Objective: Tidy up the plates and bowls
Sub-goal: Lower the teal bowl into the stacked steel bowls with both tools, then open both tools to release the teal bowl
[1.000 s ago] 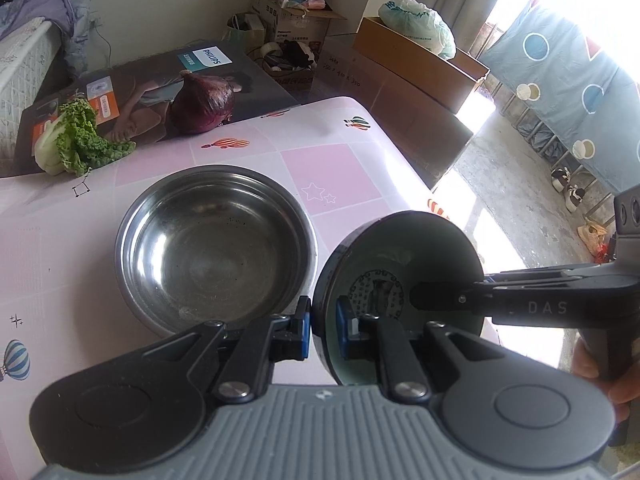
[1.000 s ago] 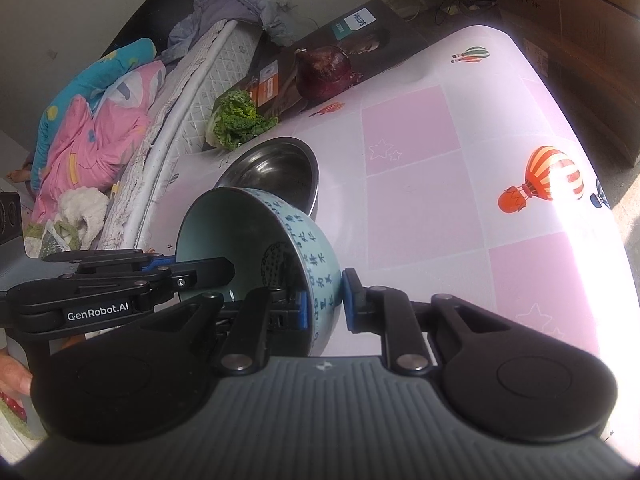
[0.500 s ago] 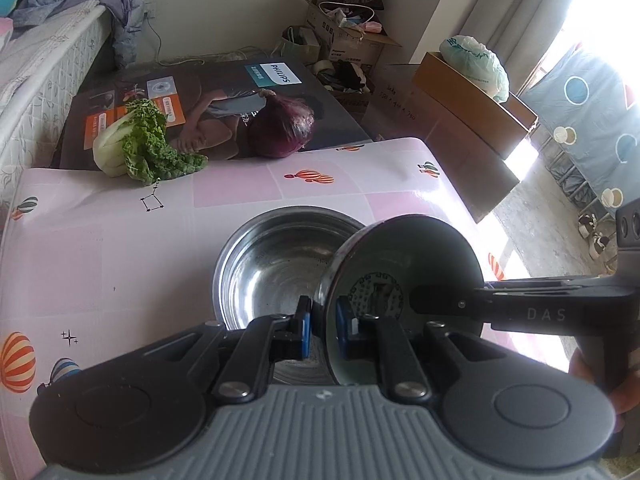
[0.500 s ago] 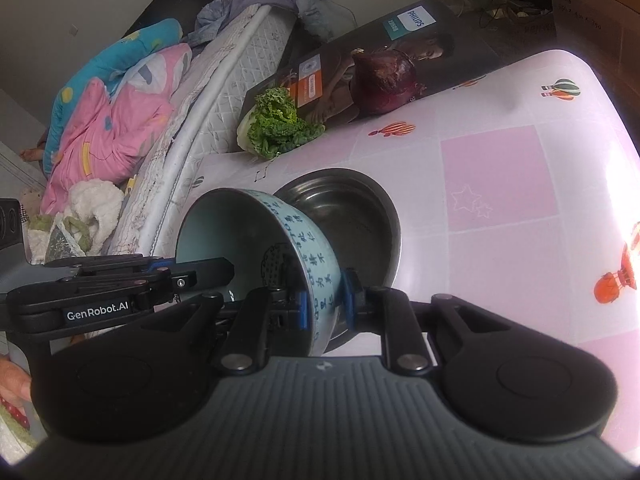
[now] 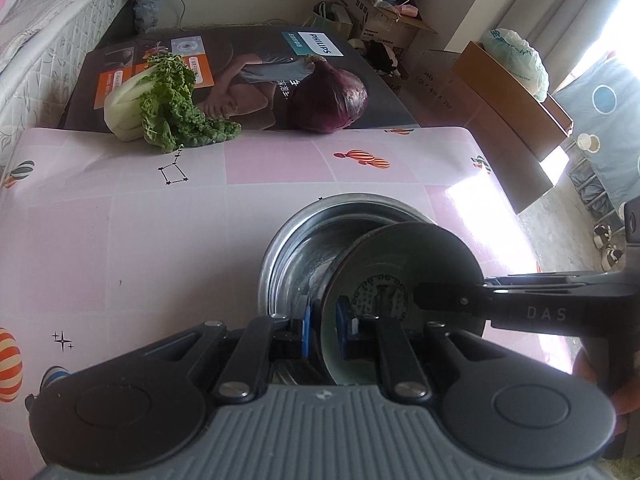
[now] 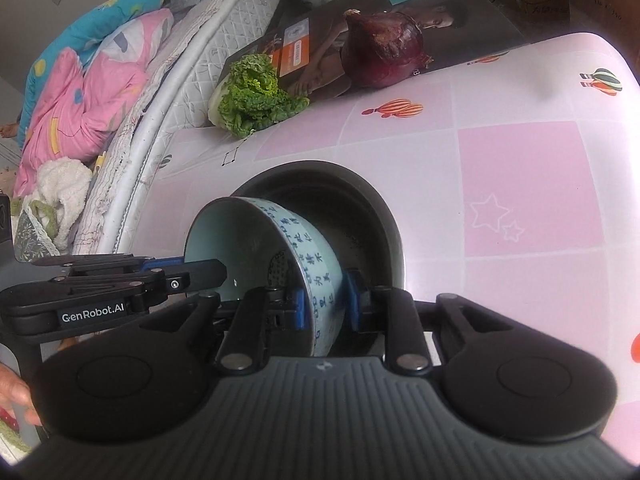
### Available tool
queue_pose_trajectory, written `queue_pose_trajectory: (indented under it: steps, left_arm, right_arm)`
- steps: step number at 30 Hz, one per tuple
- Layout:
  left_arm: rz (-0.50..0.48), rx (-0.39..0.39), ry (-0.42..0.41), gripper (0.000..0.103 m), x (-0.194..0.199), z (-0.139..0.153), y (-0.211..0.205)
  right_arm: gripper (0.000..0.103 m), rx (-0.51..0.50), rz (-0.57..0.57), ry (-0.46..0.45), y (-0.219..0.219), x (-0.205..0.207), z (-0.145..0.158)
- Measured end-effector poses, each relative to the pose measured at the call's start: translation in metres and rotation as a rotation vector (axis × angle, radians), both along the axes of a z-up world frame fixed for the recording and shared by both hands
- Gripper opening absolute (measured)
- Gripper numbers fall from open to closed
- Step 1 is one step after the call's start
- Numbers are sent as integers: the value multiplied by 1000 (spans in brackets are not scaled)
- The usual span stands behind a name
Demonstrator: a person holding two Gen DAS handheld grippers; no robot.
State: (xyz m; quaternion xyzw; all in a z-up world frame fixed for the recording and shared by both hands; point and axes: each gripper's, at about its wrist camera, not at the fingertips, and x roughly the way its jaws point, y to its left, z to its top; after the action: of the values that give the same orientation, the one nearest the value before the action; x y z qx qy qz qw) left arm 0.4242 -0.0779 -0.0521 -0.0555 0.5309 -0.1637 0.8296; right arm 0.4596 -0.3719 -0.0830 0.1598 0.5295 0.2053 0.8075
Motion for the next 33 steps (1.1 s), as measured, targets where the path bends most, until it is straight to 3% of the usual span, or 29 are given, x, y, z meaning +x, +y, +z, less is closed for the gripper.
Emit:
queue_pose_trajectory:
  steps: [3,5,8,11,13,18,25,28,33]
  left_arm:
    - [9,-12,-5,16,2,0,3]
    - [12,-25,-20,24,0,3,4]
    - [15,-9,-53,24,-3,11,5]
    - [23,-19,-80,35,-9,21,9]
    - [29,-20,-103,49,-14,28,12]
    - [28,5,-167,62,-37,53,19]
    - [18,29,-281,84,-106,98,40]
    - [20,38,-326,93,-146,112,53]
    - [50,49,-341,96,-208,116,81]
  right_arm:
    - [25,-18,-16,-32,-2,2,3]
    - [29,-29,-29,-51,-5,3,6]
    - [31,-5,-51,-69,-11,2,12]
    - [34,15,-74,-99,-19,-3,21]
    - [35,42,-92,-109,-25,-9,27]
    - [44,91,-110,-151,-34,-40,49]
    - [60,122,-148,-285,-49,-131,99]
    - [72,108,-177,-346,-52,-183,113]
    - [75,73,-227,-392,-45,-269,114]
